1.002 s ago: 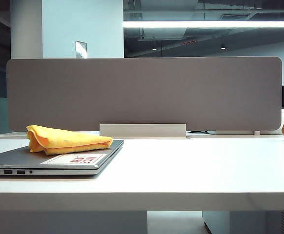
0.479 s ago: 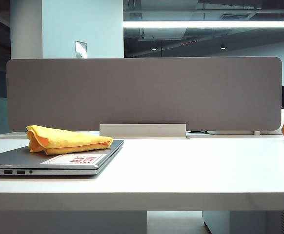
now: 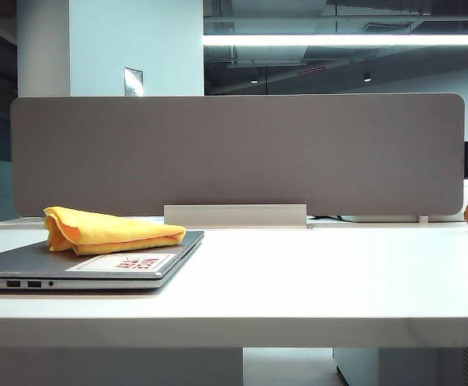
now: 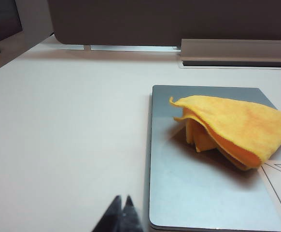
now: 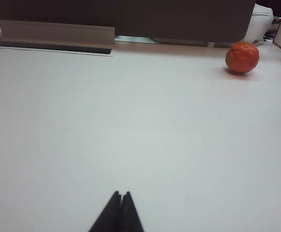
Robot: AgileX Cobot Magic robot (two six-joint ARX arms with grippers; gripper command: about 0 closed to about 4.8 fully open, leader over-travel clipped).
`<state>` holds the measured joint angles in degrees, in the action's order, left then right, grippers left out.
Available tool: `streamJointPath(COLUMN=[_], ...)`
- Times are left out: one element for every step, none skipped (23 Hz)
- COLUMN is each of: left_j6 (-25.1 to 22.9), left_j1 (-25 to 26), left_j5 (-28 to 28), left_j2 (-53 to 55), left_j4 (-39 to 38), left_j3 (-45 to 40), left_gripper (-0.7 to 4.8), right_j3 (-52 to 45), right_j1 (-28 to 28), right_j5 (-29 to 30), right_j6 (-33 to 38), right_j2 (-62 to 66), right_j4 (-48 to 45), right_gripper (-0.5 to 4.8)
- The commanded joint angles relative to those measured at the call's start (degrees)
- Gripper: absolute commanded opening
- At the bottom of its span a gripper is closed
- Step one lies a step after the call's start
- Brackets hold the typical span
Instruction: Pick up the yellow rag and put it over the laptop.
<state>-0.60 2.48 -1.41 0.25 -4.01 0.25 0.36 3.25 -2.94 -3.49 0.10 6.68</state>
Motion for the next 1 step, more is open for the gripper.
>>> streamJointPath(left_j6=[-0.02], left_j1=[0.04], left_j5=[-0.31], left_j2=[-0.02], left_j4=[0.66], left_j3=[0.2], left_gripper=[-0.05], right_j3=[-0.31], right_j1=[-0.02], right_j5=[0.11], right_j6=[-0.15], right_j2=[-0.11], right_j4=[-0.9], right_gripper=[-0.01])
